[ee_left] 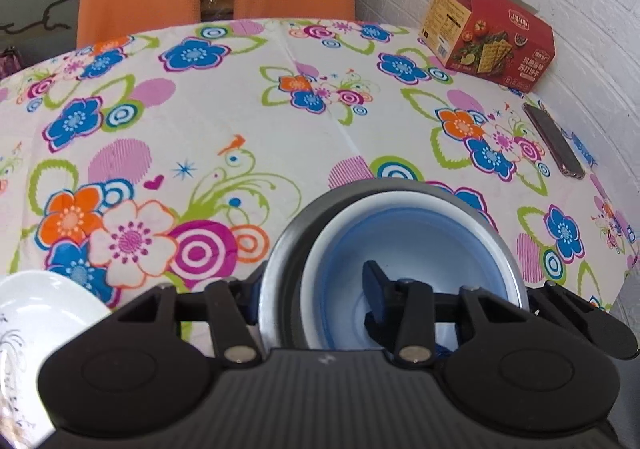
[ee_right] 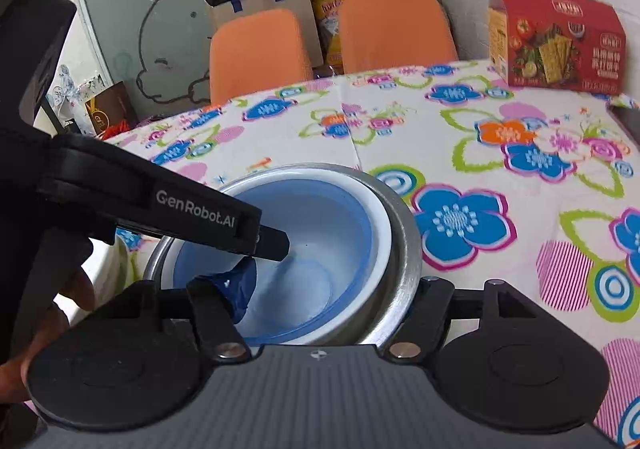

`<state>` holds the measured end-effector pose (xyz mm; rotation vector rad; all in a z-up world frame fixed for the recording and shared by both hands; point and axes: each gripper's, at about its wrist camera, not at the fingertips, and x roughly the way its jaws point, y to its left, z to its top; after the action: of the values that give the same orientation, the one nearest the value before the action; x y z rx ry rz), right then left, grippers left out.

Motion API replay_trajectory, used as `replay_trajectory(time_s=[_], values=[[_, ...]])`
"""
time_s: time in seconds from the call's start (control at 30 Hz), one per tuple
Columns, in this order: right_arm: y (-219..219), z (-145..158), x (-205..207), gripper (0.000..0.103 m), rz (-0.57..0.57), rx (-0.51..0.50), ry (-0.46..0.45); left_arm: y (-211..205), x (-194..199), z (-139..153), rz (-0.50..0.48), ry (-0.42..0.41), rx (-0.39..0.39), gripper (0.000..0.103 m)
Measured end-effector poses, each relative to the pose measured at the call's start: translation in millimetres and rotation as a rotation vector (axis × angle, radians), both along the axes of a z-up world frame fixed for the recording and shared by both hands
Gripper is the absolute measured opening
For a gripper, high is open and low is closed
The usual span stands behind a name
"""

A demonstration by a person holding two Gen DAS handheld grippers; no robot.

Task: Organize plates and bowls
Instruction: 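Carry the nested bowls onto the plate stack and open the left gripper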

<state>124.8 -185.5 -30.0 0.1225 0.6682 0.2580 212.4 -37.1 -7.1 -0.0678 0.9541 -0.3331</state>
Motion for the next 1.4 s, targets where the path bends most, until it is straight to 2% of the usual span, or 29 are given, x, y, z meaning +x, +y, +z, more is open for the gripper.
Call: replay_trajectory(time_s=[0.17, 0.3, 0.43, 0.6, 0.8, 0.97, 1.07, 1.13, 1.23, 1.4], values=[[31.9, 28.4, -3.6, 0.056, 0.076, 0.0, -0.077, 45.9, -21.9, 34.8, 0.093, -0.078, 0.017, 0.043], [71.9, 40.4, -5.8, 0.056, 0.179, 0.026, -0.106, 95.7, -43.3, 45.5, 0.192, -0.097, 0.048, 0.043], [112.4, 38.9, -11.6, 0.057, 0.278, 0.04, -0.098, 140.9, -62.8, 38.3, 0.272, -0.075, 0.051, 0.043], [146.4, 26.7, -19.5, 0.057, 0.356, 0.03, -0.049, 173.6, -79.2, 14.1, 0.33, -0.038, 0.032, 0.043], [167.3, 12.2, -26.1, 0.057, 0.39, -0.016, 0.0, 189.8, -85.1, -6.3, 0.35, -0.011, -0.006, 0.043], [173.2, 5.3, -24.4, 0.057, 0.394, -0.033, 0.001, 193.1, -83.0, -13.1, 0.349, -0.026, -0.022, 0.044], [174.5, 3.9, -21.0, 0.057, 0.394, -0.031, -0.005, 194.1, -81.1, -11.7, 0.355, -0.032, -0.026, 0.046], [173.7, 5.3, -19.0, 0.057, 0.4, -0.027, 0.008, 196.1, -81.6, -10.2, 0.362, -0.038, -0.042, 0.054], [166.9, 8.5, -19.7, 0.056, 0.402, -0.008, 0.012, 200.4, -85.2, -3.6, 0.38, -0.073, -0.033, 0.056], [155.1, 17.7, -21.1, 0.056, 0.351, 0.004, -0.031, 209.0, -87.7, 13.4, 0.411, -0.116, -0.075, 0.055]])
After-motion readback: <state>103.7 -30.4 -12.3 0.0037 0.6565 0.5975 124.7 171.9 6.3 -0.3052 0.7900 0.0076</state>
